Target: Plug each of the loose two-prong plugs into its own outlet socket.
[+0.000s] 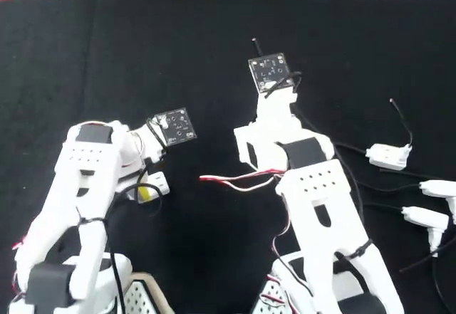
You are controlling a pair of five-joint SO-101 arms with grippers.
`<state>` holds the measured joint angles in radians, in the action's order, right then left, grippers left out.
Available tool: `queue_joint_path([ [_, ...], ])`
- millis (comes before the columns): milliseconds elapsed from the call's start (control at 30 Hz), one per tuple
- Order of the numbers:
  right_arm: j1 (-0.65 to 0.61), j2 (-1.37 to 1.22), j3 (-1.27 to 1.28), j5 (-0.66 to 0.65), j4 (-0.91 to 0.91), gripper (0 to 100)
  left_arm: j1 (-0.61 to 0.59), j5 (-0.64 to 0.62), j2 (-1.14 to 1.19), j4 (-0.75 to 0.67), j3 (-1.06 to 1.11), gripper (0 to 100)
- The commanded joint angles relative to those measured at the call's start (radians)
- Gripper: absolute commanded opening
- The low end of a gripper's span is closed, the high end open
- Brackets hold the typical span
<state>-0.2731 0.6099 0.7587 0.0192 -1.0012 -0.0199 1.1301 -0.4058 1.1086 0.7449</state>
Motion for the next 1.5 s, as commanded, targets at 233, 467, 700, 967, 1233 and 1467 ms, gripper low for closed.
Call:
queue_joint_path([
  [233,0.011,-0.001,-0.053,-0.008,0.000,1.2,0.030,0.017,0.226,-0.147,-0.062,34],
  [467,0.009,-0.001,-0.053,-0.009,0.000,1.2,0.054,0.018,0.269,-0.147,-0.054,34],
  [700,0.012,-0.001,-0.053,-0.009,0.002,1.2,0.096,0.008,0.269,-0.138,-0.054,21],
  [967,0.009,0.001,-0.053,-0.011,0.002,1.3,0.114,-0.055,0.267,-0.146,-0.064,14],
  [1233,0.012,0.002,-0.054,-0.011,0.002,1.3,0.163,-0.157,0.270,-0.147,-0.177,14],
  [1467,0.014,0.007,-0.054,-0.011,-0.003,1.3,0.228,-0.334,0.270,-0.278,-0.208,14],
])
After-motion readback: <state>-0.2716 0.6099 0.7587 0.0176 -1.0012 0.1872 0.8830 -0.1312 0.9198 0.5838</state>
